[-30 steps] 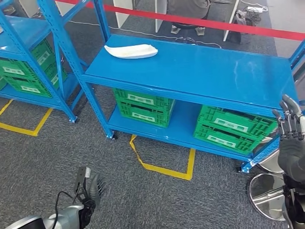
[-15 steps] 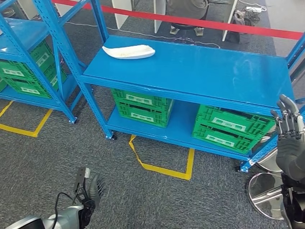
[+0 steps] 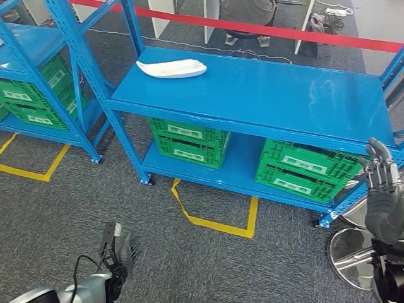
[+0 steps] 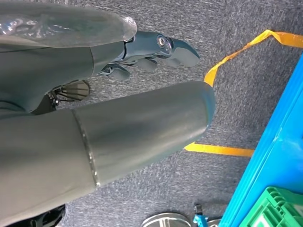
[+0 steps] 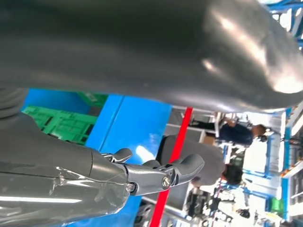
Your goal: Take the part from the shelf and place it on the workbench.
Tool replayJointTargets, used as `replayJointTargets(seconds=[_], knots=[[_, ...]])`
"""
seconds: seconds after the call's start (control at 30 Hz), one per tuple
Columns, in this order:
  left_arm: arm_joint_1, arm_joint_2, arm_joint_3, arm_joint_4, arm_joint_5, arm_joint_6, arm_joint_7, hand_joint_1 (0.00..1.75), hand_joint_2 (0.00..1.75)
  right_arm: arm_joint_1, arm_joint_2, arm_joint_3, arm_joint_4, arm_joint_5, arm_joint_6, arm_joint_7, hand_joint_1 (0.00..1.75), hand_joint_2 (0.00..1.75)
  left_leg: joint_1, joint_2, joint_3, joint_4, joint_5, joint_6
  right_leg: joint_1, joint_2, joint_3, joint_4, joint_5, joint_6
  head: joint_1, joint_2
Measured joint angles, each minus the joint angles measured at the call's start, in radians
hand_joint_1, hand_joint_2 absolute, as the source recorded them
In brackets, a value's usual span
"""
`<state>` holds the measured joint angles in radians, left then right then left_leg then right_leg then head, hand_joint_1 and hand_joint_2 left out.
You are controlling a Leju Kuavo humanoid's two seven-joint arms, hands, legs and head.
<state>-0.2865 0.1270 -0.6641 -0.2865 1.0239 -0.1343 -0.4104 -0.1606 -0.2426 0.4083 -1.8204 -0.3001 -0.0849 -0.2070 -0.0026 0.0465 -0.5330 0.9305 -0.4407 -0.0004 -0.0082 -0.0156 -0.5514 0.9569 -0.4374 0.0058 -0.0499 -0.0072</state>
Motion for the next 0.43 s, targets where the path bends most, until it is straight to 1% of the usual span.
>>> replayJointTargets(seconds=[0.2, 0.43], knots=[[-0.002, -0.008, 0.000, 0.000, -0.011, 0.000, 0.003, 0.00, 0.00, 0.023, 0.000, -0.009, -0.014, 0.055, -0.060, 0.049, 0.00, 0.00, 0.000, 0.000, 0.000, 0.000, 0.000, 0.000, -0.001, 0.000, 0.000, 0.000, 0.000, 0.000, 0.000, 0.000], [-0.007, -0.013, 0.000, 0.000, -0.016, 0.001, 0.008, 0.00, 0.00, 0.030, 0.000, -0.014, -0.027, 0.072, -0.080, 0.070, 0.00, 0.00, 0.000, 0.000, 0.001, 0.000, 0.000, 0.000, -0.001, 0.000, 0.000, 0.000, 0.000, 0.000, 0.000, 0.000]])
